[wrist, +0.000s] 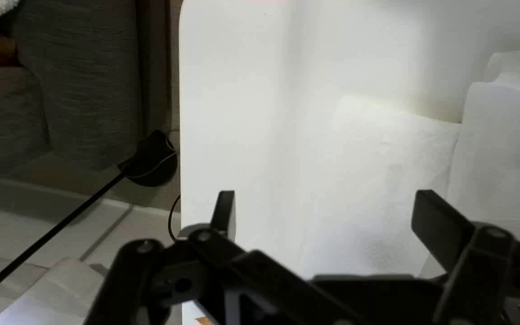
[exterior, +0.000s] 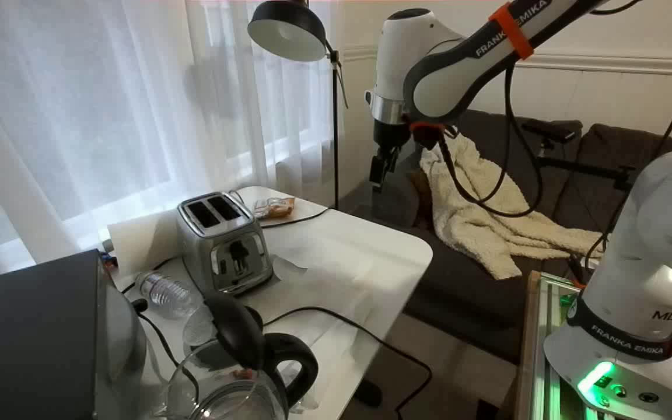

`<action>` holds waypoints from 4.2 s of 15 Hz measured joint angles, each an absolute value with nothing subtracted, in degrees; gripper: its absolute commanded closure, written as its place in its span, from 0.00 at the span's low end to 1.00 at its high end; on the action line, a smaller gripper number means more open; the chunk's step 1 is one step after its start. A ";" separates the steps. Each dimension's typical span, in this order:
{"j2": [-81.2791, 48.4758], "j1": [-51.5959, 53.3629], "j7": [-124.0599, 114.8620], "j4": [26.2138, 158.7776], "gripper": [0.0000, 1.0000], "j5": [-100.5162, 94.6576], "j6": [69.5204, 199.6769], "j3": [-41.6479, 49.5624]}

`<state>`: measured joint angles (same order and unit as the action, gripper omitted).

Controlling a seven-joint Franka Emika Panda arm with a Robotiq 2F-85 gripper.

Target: Close the kettle lid then put the kettle on its base

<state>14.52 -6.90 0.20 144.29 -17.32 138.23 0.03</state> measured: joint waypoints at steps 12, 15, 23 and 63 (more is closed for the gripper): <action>14.23 -2.27 5.44 144.79 0.00 -13.03 138.39 -0.15; 14.10 4.08 11.12 145.53 0.00 -7.07 139.08 -1.18; 14.08 17.40 33.27 145.04 0.00 13.89 139.05 -1.94; 0.30 24.12 56.01 134.53 0.00 27.66 157.06 -15.46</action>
<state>0.30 24.12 56.01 134.53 27.66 157.06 -15.46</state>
